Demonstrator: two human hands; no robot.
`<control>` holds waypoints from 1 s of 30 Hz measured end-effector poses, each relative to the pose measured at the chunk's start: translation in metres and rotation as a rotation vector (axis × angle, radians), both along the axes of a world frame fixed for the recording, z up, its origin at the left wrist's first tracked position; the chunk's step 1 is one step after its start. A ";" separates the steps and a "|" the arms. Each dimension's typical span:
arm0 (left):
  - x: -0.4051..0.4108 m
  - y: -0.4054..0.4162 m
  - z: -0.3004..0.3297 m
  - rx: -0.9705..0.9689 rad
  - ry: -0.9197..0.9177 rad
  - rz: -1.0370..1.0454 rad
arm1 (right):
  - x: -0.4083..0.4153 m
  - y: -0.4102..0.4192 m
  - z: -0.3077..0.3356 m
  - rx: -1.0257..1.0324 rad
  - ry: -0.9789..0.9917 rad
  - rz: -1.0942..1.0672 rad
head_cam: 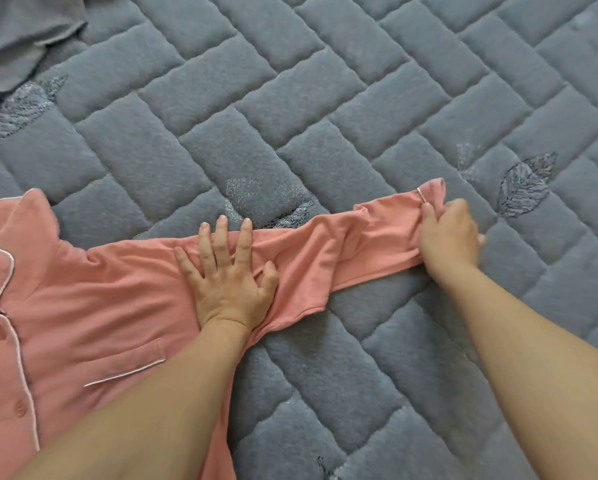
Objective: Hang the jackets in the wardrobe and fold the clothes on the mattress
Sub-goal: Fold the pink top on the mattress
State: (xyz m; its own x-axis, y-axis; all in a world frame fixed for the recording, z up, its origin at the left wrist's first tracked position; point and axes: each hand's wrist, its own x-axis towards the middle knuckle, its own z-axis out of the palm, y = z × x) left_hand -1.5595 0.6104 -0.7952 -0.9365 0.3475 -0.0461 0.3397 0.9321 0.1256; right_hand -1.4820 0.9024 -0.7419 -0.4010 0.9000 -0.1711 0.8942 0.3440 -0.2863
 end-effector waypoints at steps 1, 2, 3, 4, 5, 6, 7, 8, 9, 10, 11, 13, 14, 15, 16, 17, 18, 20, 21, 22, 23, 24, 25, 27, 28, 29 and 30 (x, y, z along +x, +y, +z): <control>0.000 0.000 0.000 0.002 0.003 0.001 | 0.002 0.005 0.005 -0.049 0.070 0.038; 0.000 -0.001 0.000 0.005 0.008 0.003 | 0.007 0.014 0.011 -0.053 0.119 0.039; 0.001 -0.001 -0.001 0.007 0.013 0.005 | 0.015 0.028 0.018 -0.007 0.126 0.025; 0.001 -0.001 -0.001 0.009 0.015 0.005 | 0.025 0.043 0.025 0.053 0.094 0.002; 0.001 -0.001 -0.002 0.010 0.017 0.006 | 0.035 0.059 0.031 0.101 0.047 -0.019; 0.000 -0.001 -0.002 0.010 0.021 0.008 | 0.044 0.072 0.033 0.127 -0.003 -0.021; 0.000 0.000 -0.003 0.008 0.024 0.007 | 0.049 0.081 0.031 0.135 -0.055 -0.009; 0.000 0.000 -0.003 0.005 0.022 0.007 | 0.050 0.085 0.027 0.132 -0.105 0.003; 0.000 -0.001 -0.004 0.001 0.017 0.008 | 0.048 0.081 0.022 0.144 -0.128 0.014; -0.001 -0.001 -0.004 -0.004 0.013 0.007 | 0.042 0.073 0.015 0.183 -0.127 0.022; -0.001 -0.001 -0.003 -0.011 0.010 0.004 | 0.034 0.056 0.009 0.239 -0.102 0.026; 0.000 0.000 -0.002 -0.022 0.002 0.002 | 0.017 0.006 0.004 0.325 0.013 0.113; 0.000 0.000 -0.002 -0.024 -0.002 0.002 | 0.009 -0.026 0.002 0.319 0.080 0.217; 0.001 0.000 -0.001 -0.028 -0.006 0.001 | 0.004 -0.060 -0.003 0.287 0.119 0.341; 0.001 0.000 0.000 -0.035 -0.013 0.000 | 0.001 -0.092 -0.010 0.246 0.106 0.449; 0.000 0.000 0.001 -0.042 -0.020 -0.001 | 0.001 -0.121 -0.017 0.209 0.056 0.510; -0.001 0.000 0.002 -0.046 -0.022 -0.002 | 0.002 -0.140 -0.025 0.178 0.002 0.521; 0.000 0.001 0.005 -0.043 -0.024 -0.015 | 0.010 -0.152 -0.040 0.155 -0.050 0.472; 0.001 0.001 0.007 -0.041 -0.030 -0.023 | 0.013 -0.150 -0.046 0.170 -0.048 0.454; 0.001 0.000 0.009 -0.039 -0.031 -0.030 | 0.014 -0.147 -0.050 0.187 -0.034 0.444; -0.002 -0.001 0.013 -0.034 -0.040 -0.038 | 0.013 -0.146 -0.052 0.198 -0.018 0.441; -0.009 -0.003 0.018 -0.029 -0.062 -0.051 | 0.012 -0.146 -0.052 0.197 -0.007 0.442; -0.022 -0.002 0.023 -0.010 -0.080 -0.072 | 0.011 -0.148 -0.052 0.198 0.000 0.441; -0.056 0.006 0.034 0.017 -0.074 -0.159 | 0.009 -0.150 -0.053 0.216 0.006 0.427; -0.071 0.009 0.037 -0.004 -0.046 -0.237 | 0.010 -0.150 -0.053 0.220 0.008 0.423; -0.086 0.013 0.039 -0.007 -0.017 -0.317 | 0.010 -0.149 -0.054 0.229 0.013 0.424; -0.098 0.015 0.041 0.012 -0.005 -0.360 | 0.011 -0.148 -0.054 0.243 0.019 0.430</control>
State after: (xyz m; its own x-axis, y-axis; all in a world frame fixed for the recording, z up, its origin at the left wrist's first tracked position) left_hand -1.6577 0.6257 -0.7538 -0.7537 0.6557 -0.0444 0.6454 0.7513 0.1380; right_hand -1.4712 0.7543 -0.7957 -0.7462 0.6649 0.0340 0.6517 0.7399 -0.1664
